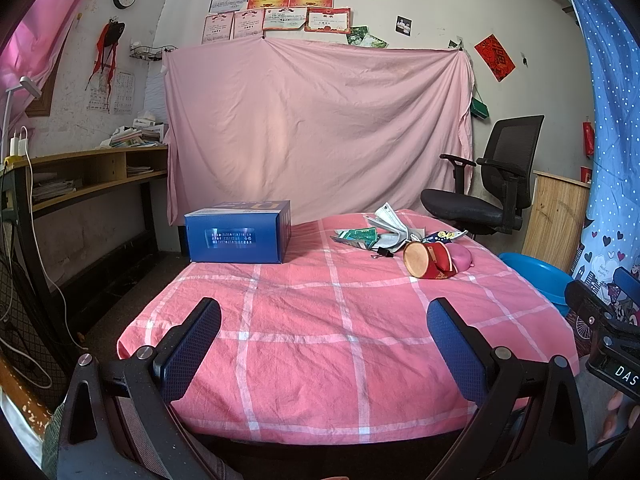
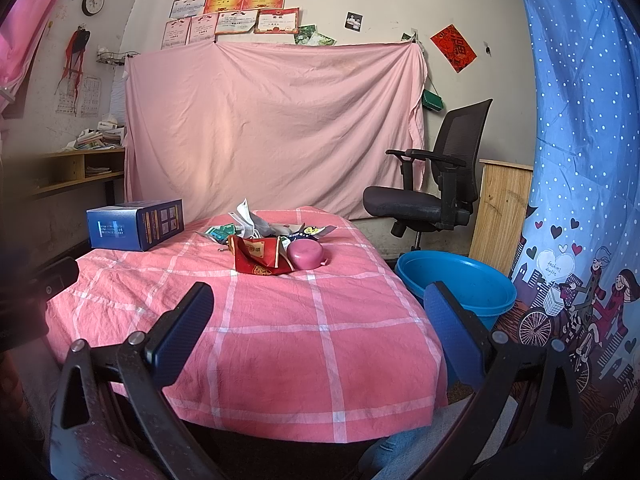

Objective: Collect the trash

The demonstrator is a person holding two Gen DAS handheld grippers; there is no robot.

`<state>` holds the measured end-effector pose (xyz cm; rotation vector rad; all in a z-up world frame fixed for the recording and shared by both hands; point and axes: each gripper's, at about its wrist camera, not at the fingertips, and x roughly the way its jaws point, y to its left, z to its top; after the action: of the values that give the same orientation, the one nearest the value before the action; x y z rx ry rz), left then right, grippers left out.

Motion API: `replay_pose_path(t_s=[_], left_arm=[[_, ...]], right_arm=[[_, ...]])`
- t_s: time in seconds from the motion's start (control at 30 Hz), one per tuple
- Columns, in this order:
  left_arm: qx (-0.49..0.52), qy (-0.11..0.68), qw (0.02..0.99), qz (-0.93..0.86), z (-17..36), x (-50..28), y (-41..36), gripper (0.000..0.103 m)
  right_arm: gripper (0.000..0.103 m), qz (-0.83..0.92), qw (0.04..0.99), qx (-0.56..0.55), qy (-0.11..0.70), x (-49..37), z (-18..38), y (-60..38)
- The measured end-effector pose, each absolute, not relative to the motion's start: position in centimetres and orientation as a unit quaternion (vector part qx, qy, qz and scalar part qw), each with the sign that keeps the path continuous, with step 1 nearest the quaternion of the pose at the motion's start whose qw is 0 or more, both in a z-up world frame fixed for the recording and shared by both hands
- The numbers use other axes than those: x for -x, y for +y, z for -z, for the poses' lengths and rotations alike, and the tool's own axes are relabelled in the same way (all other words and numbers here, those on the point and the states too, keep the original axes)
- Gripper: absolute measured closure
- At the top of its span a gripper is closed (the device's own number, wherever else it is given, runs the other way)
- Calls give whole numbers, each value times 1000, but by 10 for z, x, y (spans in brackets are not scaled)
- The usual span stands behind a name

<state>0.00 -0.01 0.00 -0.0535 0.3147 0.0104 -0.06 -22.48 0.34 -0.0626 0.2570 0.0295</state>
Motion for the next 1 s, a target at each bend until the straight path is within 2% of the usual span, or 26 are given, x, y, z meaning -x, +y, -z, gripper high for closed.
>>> replay_pose_path(t_s=[1.0], left_arm=[[25,158,987,-6,0,0,0,2]], right_arm=[[0,-16,991,30,129,1,-2,-225]])
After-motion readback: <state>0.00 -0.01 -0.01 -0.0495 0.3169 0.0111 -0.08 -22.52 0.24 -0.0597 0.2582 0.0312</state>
